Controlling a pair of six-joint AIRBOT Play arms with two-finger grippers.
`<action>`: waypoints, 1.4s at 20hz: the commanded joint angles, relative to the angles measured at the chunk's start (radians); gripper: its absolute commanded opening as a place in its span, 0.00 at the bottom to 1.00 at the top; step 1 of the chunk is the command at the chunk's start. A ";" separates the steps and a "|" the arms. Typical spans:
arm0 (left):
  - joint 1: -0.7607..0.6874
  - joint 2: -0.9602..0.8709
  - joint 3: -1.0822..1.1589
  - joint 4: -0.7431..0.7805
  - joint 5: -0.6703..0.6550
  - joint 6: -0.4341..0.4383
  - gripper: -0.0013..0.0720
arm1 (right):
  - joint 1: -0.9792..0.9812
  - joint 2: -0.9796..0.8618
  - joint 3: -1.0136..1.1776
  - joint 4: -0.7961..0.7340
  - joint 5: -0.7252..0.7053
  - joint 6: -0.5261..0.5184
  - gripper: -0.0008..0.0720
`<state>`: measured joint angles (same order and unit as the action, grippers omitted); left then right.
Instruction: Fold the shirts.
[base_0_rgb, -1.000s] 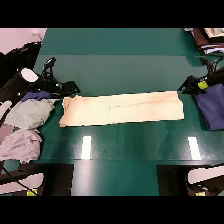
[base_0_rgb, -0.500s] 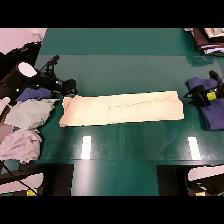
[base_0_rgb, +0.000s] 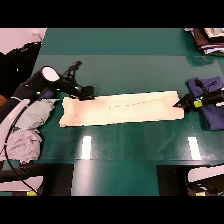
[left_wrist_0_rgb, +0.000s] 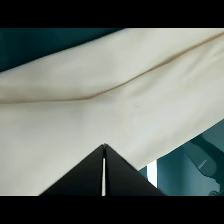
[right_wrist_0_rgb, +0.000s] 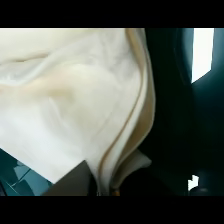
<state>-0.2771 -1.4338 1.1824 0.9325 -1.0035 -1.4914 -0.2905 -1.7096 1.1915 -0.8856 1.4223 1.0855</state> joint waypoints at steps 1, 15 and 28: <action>-0.079 -0.061 0.020 -0.068 0.062 -0.005 0.06 | 0.023 0.006 -0.007 0.005 -0.002 -0.060 0.04; -0.293 -0.403 0.311 -0.103 0.096 -0.039 0.06 | 0.321 0.314 0.346 0.135 0.096 0.140 0.03; -0.245 -0.349 0.316 -0.089 0.091 -0.045 0.06 | 0.671 0.306 0.517 0.134 0.007 0.155 0.03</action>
<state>-0.5507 -1.8172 1.4948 0.8307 -0.9077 -1.5368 0.3264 -1.3994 1.6966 -0.7517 1.4624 1.2396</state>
